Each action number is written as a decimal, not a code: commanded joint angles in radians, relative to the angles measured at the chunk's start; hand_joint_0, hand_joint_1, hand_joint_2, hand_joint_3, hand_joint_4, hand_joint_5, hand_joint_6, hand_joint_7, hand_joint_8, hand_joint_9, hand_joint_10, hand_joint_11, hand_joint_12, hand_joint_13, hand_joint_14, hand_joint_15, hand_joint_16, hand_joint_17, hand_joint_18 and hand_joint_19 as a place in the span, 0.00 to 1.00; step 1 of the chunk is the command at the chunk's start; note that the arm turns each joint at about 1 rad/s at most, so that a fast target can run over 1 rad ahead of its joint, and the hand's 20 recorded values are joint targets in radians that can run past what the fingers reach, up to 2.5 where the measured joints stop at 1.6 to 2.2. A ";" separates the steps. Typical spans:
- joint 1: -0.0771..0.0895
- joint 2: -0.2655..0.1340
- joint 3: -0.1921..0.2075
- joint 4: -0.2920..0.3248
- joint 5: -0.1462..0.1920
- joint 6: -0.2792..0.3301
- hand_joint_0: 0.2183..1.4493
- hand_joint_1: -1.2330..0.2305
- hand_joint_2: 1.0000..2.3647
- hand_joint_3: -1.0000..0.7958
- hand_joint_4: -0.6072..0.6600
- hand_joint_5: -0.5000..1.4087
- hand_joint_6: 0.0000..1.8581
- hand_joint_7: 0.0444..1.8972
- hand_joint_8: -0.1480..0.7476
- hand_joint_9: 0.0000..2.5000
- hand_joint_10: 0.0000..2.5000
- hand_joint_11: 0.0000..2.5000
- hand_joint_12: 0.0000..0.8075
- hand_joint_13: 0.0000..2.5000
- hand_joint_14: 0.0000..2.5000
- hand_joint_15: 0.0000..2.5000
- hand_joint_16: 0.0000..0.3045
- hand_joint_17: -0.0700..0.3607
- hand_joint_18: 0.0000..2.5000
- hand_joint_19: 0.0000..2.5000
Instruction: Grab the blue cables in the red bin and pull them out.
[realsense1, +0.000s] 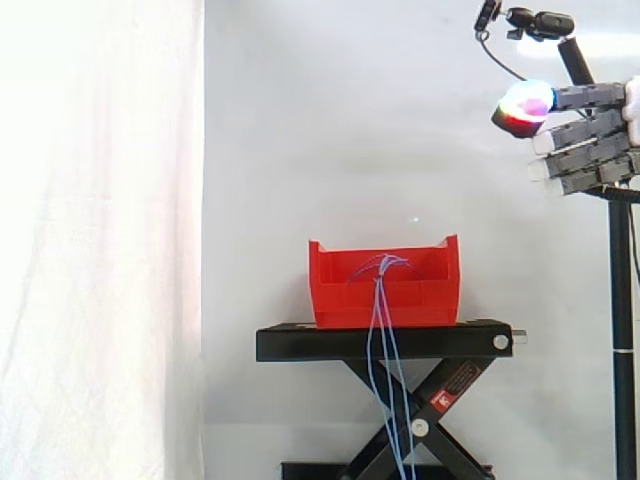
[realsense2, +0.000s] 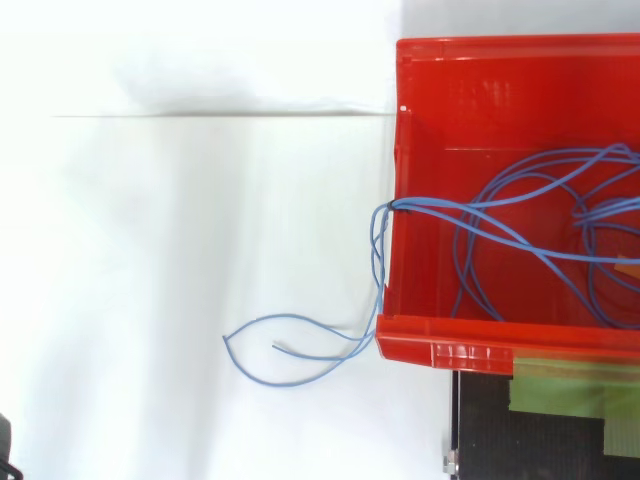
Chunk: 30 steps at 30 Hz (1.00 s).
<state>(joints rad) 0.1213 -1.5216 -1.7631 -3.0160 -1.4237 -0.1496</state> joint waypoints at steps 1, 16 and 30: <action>0.015 -0.002 0.001 0.042 0.081 -0.212 0.45 0.24 0.00 0.00 0.59 0.50 0.01 0.14 0.42 0.20 0.00 0.06 0.40 0.13 0.00 0.05 0.15 0.40 0.06 0.06; 0.043 -0.035 -0.022 0.055 0.126 -0.572 0.45 0.23 0.00 0.00 0.61 0.52 0.01 0.17 0.42 0.20 0.00 0.06 0.40 0.13 0.00 0.06 0.15 0.40 0.05 0.06; 0.047 -0.037 -0.022 0.040 0.098 -0.830 0.45 0.23 0.00 0.00 0.62 0.54 0.01 0.18 0.42 0.20 0.00 0.06 0.40 0.13 0.00 0.06 0.15 0.40 0.05 0.06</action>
<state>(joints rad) 0.1651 -1.5573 -1.7856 -2.9779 -1.3216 -0.8679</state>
